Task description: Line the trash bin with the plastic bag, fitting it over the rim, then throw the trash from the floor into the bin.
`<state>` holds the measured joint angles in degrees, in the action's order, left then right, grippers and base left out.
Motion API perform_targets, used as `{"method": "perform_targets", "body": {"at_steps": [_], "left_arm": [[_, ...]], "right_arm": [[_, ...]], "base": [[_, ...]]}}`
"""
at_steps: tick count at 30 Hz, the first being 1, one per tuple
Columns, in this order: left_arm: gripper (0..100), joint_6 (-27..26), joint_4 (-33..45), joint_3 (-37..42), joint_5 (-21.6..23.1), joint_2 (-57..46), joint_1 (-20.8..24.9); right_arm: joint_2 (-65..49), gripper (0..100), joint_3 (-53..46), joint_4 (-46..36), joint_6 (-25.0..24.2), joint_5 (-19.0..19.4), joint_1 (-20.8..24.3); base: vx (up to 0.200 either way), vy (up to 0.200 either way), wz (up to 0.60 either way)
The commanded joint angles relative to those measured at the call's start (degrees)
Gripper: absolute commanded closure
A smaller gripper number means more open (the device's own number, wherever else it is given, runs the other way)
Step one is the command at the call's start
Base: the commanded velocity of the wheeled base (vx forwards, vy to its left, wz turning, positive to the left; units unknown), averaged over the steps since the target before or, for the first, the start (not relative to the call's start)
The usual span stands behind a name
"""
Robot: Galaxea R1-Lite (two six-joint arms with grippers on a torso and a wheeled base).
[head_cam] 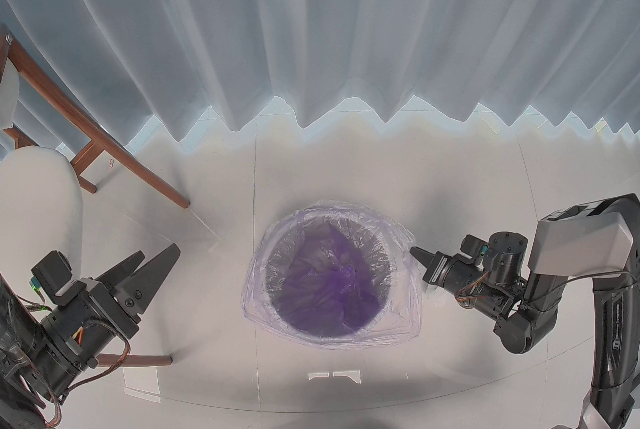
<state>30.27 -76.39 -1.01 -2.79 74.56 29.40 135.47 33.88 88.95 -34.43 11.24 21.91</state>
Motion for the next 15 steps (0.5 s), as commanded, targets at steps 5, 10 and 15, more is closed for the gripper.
{"method": "perform_targets", "body": {"at_steps": [5,10,15], "left_arm": [[0,0.0,1.2,1.0,-0.5,-0.4,0.0],[0,-0.2,1.2,1.0,-0.5,-0.3,0.0],[0,-0.7,2.4,1.0,-0.6,-0.3,0.0]], "right_arm": [[5.5,100,4.3,0.5,-2.8,-3.5,-3.2],[8.6,100,8.3,-2.3,-2.5,-4.9,-3.4],[10.1,100,14.2,-10.6,0.7,-7.2,-2.8]], "base": [[0.0,0.0,0.0],[0.0,0.0,0.0],[0.0,0.0,0.0]]}}
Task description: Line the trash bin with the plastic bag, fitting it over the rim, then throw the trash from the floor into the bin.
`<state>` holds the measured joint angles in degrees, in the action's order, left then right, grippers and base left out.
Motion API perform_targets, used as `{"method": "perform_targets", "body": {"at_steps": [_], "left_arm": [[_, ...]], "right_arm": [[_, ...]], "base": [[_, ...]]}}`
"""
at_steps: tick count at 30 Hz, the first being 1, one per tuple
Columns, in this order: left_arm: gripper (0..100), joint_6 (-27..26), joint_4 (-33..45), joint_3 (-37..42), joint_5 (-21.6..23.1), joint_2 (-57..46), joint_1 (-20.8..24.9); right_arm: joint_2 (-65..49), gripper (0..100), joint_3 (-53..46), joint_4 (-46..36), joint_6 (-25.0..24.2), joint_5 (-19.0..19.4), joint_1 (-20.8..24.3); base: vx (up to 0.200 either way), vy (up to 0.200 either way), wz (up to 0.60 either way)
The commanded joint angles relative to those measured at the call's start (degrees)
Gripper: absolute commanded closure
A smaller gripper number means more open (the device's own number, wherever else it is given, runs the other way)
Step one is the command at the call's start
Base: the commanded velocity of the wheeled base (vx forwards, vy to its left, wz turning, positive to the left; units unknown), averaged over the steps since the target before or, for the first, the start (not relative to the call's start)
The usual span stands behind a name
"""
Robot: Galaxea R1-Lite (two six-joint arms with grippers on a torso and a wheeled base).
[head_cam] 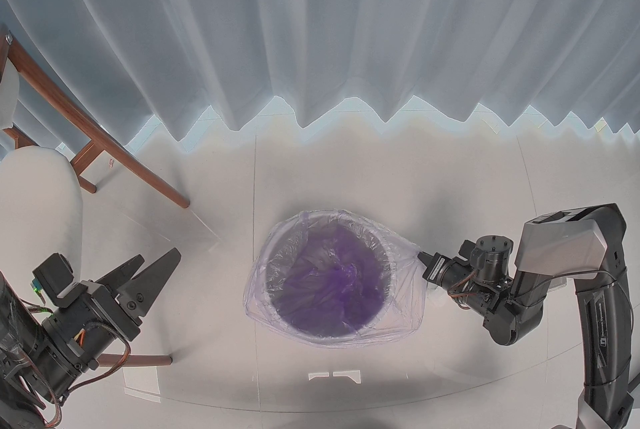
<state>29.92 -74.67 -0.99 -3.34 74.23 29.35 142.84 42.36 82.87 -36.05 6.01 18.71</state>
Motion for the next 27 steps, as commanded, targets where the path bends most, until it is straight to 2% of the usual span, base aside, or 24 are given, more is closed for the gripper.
{"method": "perform_targets", "body": {"at_steps": [1,4,12,13,16,17,19,21,22,23,25,27], "left_arm": [[0,-0.3,0.7,1.0,-0.1,0.0,0.0],[0,-0.3,0.8,1.0,-0.4,0.0,0.0],[0,-0.2,2.8,1.0,-3.3,0.0,-0.1],[0,-0.2,2.9,1.0,-3.6,0.0,0.0],[0,-0.2,2.9,1.0,-3.9,0.0,-0.1],[0,0.0,3.0,1.0,-3.9,0.0,-0.1],[0,0.2,3.0,1.0,-3.9,0.0,-0.1],[0,0.5,3.0,1.0,-3.8,0.0,-0.1],[0,0.5,3.0,1.0,-3.8,0.0,-0.1],[0,1.0,2.9,1.0,-3.6,0.0,-0.1],[0,2.0,2.9,1.0,-3.4,0.0,-0.1],[0,3.6,2.7,1.0,-3.4,0.0,-0.1]], "right_arm": [[3.6,100,7.6,-5.9,2.7,-3.2,0.4],[6.1,100,14.1,-9.0,3.4,-6.9,0.4],[7.1,100,19.8,-15.9,3.2,-7.2,1.7],[7.0,0,19.8,-16.2,3.1,-7.5,1.9],[6.2,0,19.2,-15.5,2.1,-8.4,2.0],[3.0,0,16.8,-14.0,-2.0,-10.5,2.1],[-2.0,0,11.8,-13.5,-7.5,-11.0,1.9],[-7.9,0,6.1,-13.5,-12.2,-10.8,1.2],[-7.9,0,6.1,-13.5,-12.2,-10.8,1.2],[-13.9,0,-0.7,-13.5,-16.2,-9.3,0.0],[-16.5,0,-3.7,-13.4,-17.7,-8.6,-0.3],[-24.2,0,-13.8,-13.3,-21.6,-6.6,-0.3]], "base": [[0.0,0.0,0.0],[0.0,0.0,0.0],[0.0,0.0,0.0],[0.0,0.0,0.0],[0.0,0.0,0.0],[0.0,0.0,0.0],[0.0,0.0,0.0],[0.0,0.0,0.0],[0.0,0.0,0.0],[0.0,0.0,0.0],[0.0,0.0,0.0],[0.0,0.0,0.0]]}}
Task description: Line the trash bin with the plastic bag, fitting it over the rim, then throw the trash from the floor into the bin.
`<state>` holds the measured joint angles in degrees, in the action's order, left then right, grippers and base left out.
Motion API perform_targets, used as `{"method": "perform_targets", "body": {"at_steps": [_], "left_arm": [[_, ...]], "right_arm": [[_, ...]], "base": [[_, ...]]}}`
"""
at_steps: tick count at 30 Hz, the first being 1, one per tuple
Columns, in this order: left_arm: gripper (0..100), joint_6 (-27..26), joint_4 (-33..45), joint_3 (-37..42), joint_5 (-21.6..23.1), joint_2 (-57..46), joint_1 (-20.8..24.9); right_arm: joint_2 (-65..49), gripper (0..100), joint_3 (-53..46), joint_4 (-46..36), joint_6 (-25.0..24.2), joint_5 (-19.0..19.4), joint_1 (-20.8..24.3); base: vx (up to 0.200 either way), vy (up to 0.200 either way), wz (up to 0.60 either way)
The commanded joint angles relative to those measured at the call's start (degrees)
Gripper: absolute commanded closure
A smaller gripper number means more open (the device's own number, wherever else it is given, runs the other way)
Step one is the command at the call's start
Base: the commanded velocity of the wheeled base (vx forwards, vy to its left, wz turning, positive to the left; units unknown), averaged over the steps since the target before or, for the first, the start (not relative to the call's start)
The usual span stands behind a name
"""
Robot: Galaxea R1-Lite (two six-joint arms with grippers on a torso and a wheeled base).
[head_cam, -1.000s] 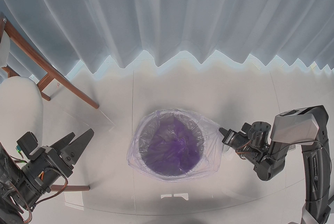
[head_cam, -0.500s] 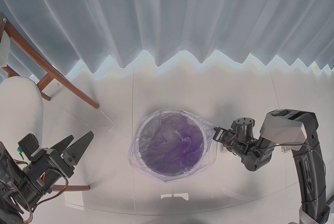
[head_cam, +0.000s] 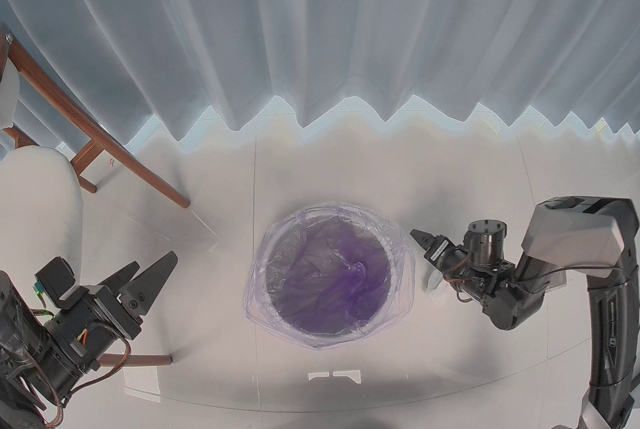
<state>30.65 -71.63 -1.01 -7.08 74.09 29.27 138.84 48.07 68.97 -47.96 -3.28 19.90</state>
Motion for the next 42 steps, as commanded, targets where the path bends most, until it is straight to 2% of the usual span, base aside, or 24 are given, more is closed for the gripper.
{"method": "perform_targets", "body": {"at_steps": [1,6,9,14,15,19,21,23,25,30,33,37,42], "left_arm": [[0,3.6,-0.4,1.0,0.3,0.1,0.0],[0,8.8,0.1,1.0,0.8,0.3,0.7],[0,10.8,0.4,1.0,1.9,0.3,1.7],[0,14.5,6.5,1.0,5.1,1.8,3.1],[0,14.5,6.8,1.0,5.3,1.9,3.1],[0,14.8,8.7,1.0,10.5,6.5,2.7],[0,14.8,8.5,0.9,10.9,7.9,2.5],[0,14.7,8.2,0.3,11.0,13.4,0.3],[0,14.5,7.0,-1.3,10.9,17.4,-1.9],[0,13.6,-0.5,-3.6,10.6,26.7,-8.4],[0,12.4,-4.4,-3.4,10.8,29.8,-9.8],[0,10.4,-5.5,-3.5,10.5,33.6,-9.8],[0,9.1,-7.8,-5.1,10.4,38.9,-11.8]], "right_arm": [[-22.3,0,-22.3,0.8,-10.3,2.7,-1.5],[-32.7,0,-33.9,2.8,-10.8,2.0,-1.4],[-35.1,0,-37.3,4.0,-10.8,2.1,-1.4],[-34.9,0,-44.7,11.7,-10.3,-3.8,-0.9],[-34.9,0,-44.9,12.0,-10.3,-3.9,-0.9],[-35.2,0,-48.1,16.0,-10.4,-6.7,-0.6],[-35.3,0,-48.1,15.9,-10.4,-7.7,-0.4],[-35.2,0,-48.1,16.1,-10.6,-9.9,0.9],[-35.2,0,-48.1,16.1,-10.8,-10.4,2.7],[-34.5,0,-48.1,16.3,-10.8,-12.6,7.8],[-33.7,0,-48.1,16.4,-10.9,-14.3,9.0],[-33.4,0,-48.1,16.5,-11.0,-14.4,8.9],[-33.1,0,-48.1,16.5,-11.5,-14.4,9.0]], "base": [[0.0,0.0,0.0],[-0.08,-0.08,0.0],[-0.2,-0.2,0.0],[-0.2,-0.2,0.0],[-0.2,-0.2,0.0],[-0.05,-0.05,0.0],[0.0,0.0,0.0],[0.0,0.0,0.0],[0.0,0.0,0.0],[0.0,0.0,0.0],[0.0,0.0,0.0],[0.0,0.0,0.0],[0.2,0.2,0.0]]}}
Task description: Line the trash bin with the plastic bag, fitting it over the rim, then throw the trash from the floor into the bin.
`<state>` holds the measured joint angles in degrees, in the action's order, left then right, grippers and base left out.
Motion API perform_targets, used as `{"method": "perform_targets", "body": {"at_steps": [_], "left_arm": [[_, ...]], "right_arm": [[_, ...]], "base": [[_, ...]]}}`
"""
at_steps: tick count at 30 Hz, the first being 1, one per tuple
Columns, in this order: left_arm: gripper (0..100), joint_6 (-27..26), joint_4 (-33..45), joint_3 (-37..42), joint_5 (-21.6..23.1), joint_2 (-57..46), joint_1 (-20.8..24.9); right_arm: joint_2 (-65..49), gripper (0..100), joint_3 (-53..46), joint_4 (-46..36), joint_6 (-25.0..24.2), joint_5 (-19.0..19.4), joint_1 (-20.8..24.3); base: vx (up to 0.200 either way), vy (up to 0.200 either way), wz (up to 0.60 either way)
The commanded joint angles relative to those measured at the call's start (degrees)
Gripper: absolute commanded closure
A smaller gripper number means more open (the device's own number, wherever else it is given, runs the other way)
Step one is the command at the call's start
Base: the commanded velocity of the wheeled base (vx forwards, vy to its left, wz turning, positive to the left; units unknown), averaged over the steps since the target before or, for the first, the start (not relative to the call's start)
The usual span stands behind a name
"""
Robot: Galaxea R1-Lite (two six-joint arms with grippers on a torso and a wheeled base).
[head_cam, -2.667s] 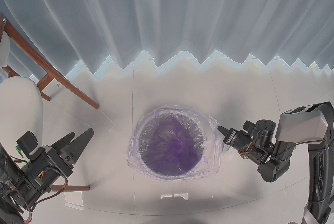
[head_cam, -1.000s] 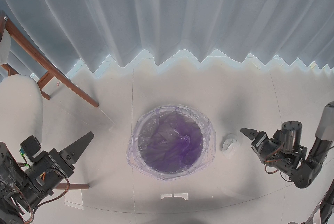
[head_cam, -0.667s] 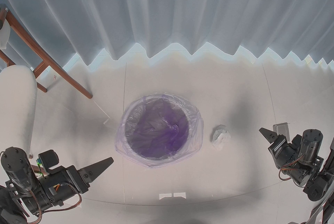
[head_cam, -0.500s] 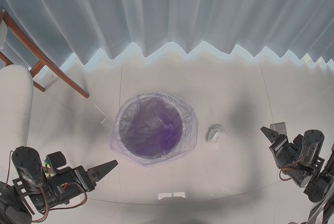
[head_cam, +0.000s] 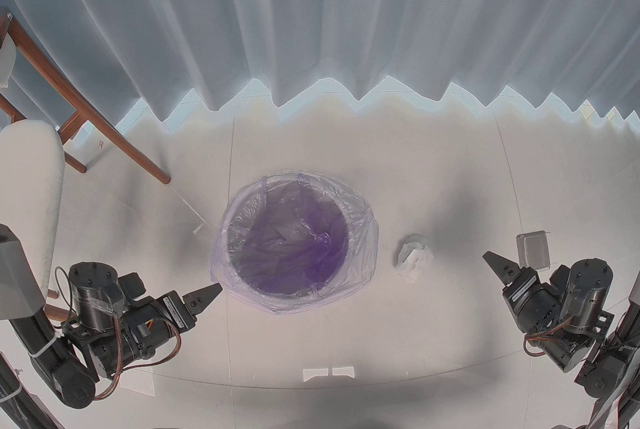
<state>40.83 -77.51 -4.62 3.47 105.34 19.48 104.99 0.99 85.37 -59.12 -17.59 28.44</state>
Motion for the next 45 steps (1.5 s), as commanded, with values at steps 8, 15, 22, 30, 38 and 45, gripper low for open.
{"method": "perform_targets", "body": {"at_steps": [8,15,22,30,38,45], "left_arm": [[0,-3.2,-11.1,-3.6,-4.2,17.0,-4.9],[0,-3.3,-11.1,-4.7,-7.1,20.6,-3.1],[0,-4.4,-11.2,-7.3,-2.4,24.3,-2.2],[0,-11.0,-11.1,-15.1,-0.4,30.1,-1.9],[0,-12.3,-10.9,-21.6,0.1,35.4,-2.3],[0,-12.6,-9.6,-26.6,-0.7,39.1,-2.3]], "right_arm": [[1.0,0,-1.0,0.1,-1.1,-0.1,0.5],[2.2,0,-1.0,0.2,-1.4,-0.1,0.5],[2.2,0,-1.0,0.6,-1.7,-0.2,0.4],[3.2,0,-1.0,0.7,-1.7,-0.2,0.5],[3.2,0,-1.0,0.7,-1.7,-0.2,0.5],[3.7,0,-1.0,0.7,-1.7,-0.2,0.9]], "base": [[0.175,0.175,0.0],[0.0,0.0,0.0],[0.0,0.0,0.0],[0.0,0.0,0.0],[0.0,0.0,0.0],[0.0,0.0,0.0]]}}
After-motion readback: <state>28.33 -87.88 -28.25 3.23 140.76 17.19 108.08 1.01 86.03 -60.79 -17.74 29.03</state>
